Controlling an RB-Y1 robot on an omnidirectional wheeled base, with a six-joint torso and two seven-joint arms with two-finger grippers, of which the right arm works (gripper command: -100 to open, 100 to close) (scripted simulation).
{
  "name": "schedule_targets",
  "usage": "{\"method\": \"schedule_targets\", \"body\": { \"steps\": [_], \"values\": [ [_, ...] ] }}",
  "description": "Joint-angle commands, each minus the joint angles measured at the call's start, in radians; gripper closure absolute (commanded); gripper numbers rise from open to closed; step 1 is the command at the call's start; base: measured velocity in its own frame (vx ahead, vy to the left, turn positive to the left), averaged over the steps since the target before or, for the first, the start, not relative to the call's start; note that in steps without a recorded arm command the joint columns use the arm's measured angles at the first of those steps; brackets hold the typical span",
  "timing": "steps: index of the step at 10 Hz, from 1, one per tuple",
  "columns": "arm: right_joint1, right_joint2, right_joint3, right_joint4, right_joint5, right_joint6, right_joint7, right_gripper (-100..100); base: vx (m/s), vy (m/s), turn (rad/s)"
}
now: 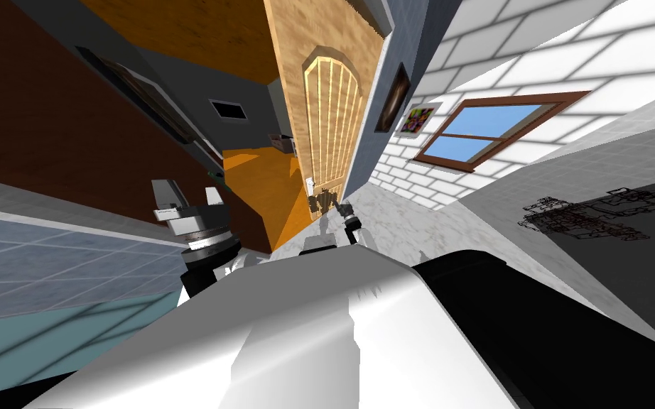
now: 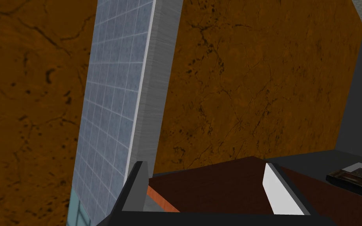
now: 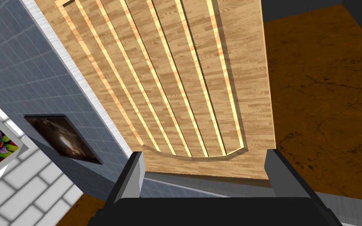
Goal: Push the door open
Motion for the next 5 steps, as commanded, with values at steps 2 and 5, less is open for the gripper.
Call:
{"method": "schedule_targets", "body": {
  "steps": [2, 5],
  "values": [
    [-0.003, -0.001, 0.003, 0.009, 0.061, 0.011, -0.004, -100, 0.025, -0.022, 0.038],
    [-0.007, -0.002, 0.005, 0.025, 0.136, 0.027, -0.010, -100, 0.029, -0.021, 0.052]
  ]
}}
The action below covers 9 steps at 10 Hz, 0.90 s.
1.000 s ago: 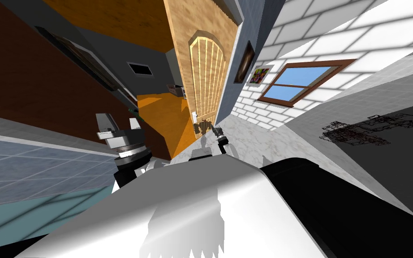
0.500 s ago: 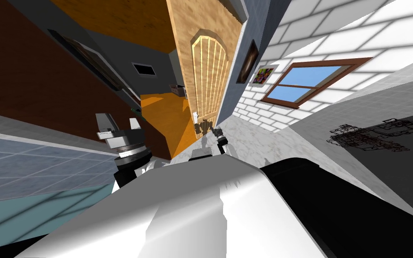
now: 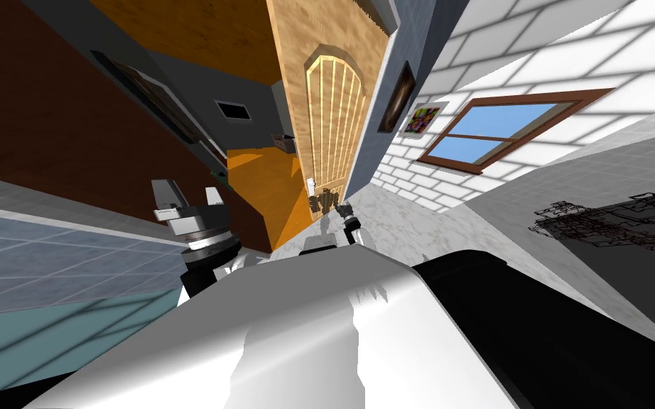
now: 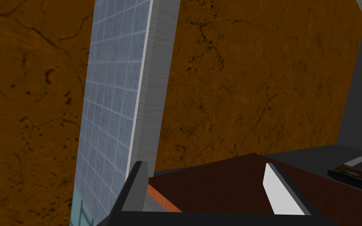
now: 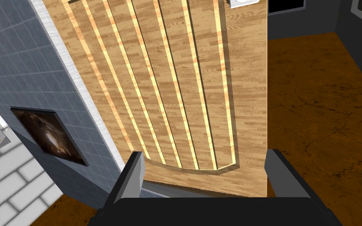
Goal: Push the door open
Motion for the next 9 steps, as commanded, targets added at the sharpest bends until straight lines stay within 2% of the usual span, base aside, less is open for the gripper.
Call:
{"method": "schedule_targets", "body": {
  "steps": [1, 2, 3, 4, 5, 6, 7, 8, 9],
  "values": [
    [-0.004, -0.002, 0.003, 0.017, 0.050, 0.019, -0.009, -100, 0.029, -0.019, 0.104],
    [-0.004, -0.002, 0.003, 0.017, 0.081, 0.019, -0.009, -100, 0.037, -0.025, 0.055],
    [-0.004, -0.002, 0.003, 0.017, 0.086, 0.019, -0.009, -100, 0.018, -0.014, -0.007],
    [-0.008, -0.001, 0.005, 0.035, 0.126, 0.036, -0.015, -100, 0.034, -0.027, 0.084],
    [-0.008, -0.001, 0.005, 0.035, 0.163, 0.036, -0.015, -100, 0.032, -0.033, 0.073],
    [-0.012, -0.001, 0.007, 0.052, 0.214, 0.052, -0.021, -100, 0.041, -0.041, 0.115],
    [-0.012, -0.001, 0.007, 0.052, 0.240, 0.052, -0.021, -100, 0.039, -0.034, 0.061],
    [-0.016, -0.001, 0.010, 0.069, 0.277, 0.069, -0.028, -100, 0.043, -0.040, 0.109],
    [-0.016, -0.001, 0.010, 0.069, 0.317, 0.069, -0.028, -100, 0.038, -0.030, 0.063]
  ]
}}
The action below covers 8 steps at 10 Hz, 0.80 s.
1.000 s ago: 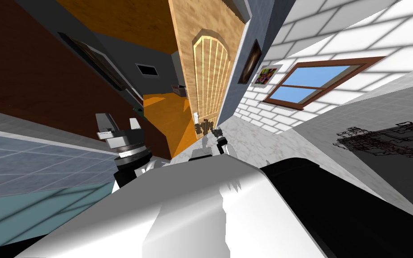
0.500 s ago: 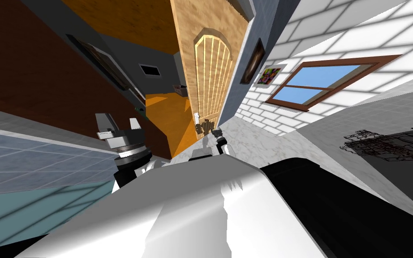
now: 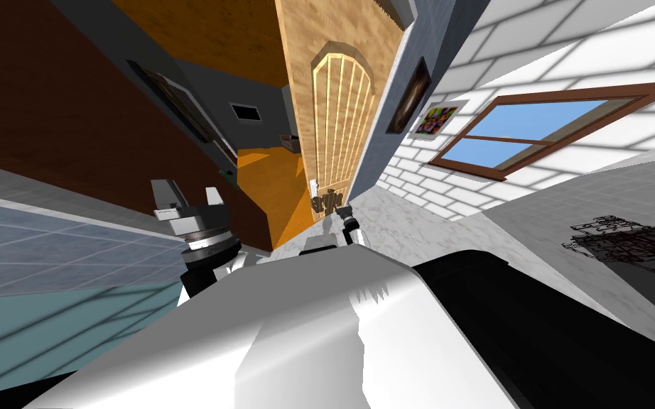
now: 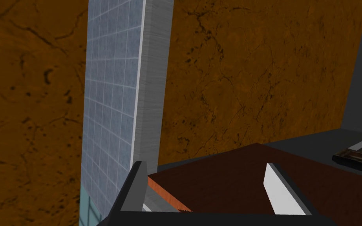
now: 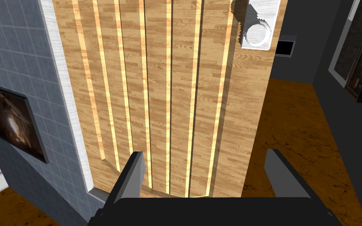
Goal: Push the door open
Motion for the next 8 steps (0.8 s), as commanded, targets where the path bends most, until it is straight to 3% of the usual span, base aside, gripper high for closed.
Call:
{"method": "schedule_targets", "body": {
  "steps": [1, 3, 4, 6, 7, 8],
  "values": [
    [-0.002, 0.003, 0.002, 0.018, 0.050, 0.020, -0.004, -100, 0.051, -0.034, 0.098],
    [-0.002, 0.003, 0.002, 0.018, 0.098, 0.020, -0.004, -100, 0.028, -0.022, 0.026],
    [-0.006, 0.005, 0.005, 0.035, 0.128, 0.037, -0.010, -100, 0.024, -0.018, 0.103],
    [-0.006, 0.005, 0.005, 0.035, 0.179, 0.037, -0.010, -100, 0.020, -0.019, 0.033],
    [-0.010, 0.006, 0.007, 0.052, 0.213, 0.053, -0.016, -100, 0.032, -0.023, 0.094],
    [-0.010, 0.006, 0.007, 0.052, 0.243, 0.053, -0.016, -100, 0.037, -0.033, 0.068]
  ]
}}
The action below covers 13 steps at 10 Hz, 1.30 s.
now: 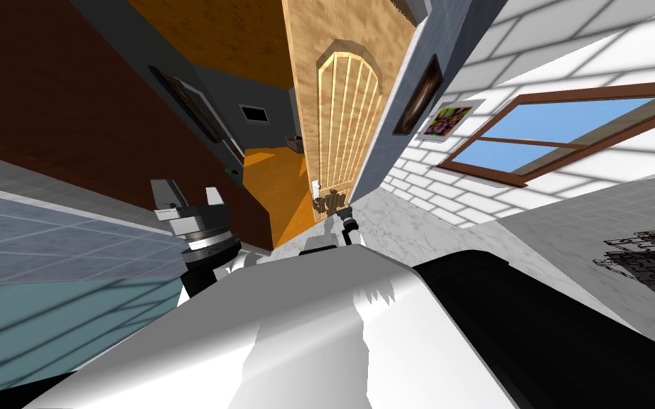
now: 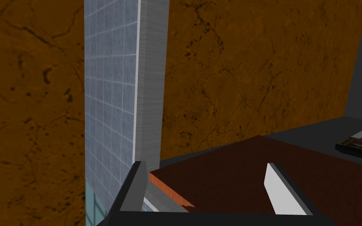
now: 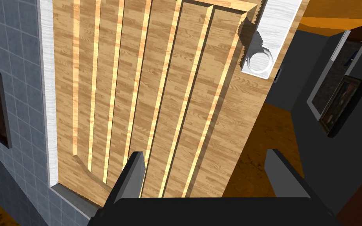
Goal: Push the door open
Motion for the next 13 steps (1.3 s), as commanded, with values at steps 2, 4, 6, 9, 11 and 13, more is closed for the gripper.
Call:
{"method": "schedule_targets", "body": {
  "steps": [2, 4, 6, 9, 11, 13],
  "values": [
    [-0.006, 0.004, 0.000, 0.021, 0.072, 0.017, -0.007, -100, 0.023, -0.027, 0.048],
    [-0.006, 0.004, 0.000, 0.021, 0.112, 0.017, -0.007, -100, 0.022, -0.023, 0.037],
    [-0.010, 0.006, 0.002, 0.038, 0.179, 0.034, -0.013, -100, 0.029, -0.029, 0.080],
    [-0.014, 0.008, 0.005, 0.055, 0.257, 0.050, -0.019, -100, 0.024, -0.021, 0.051],
    [-0.018, 0.011, 0.007, 0.071, 0.318, 0.066, -0.026, -100, 0.036, -0.039, 0.081],
    [-0.021, 0.014, 0.009, 0.088, 0.372, 0.082, -0.032, -100, 0.020, -0.028, 0.045]
  ]
}}
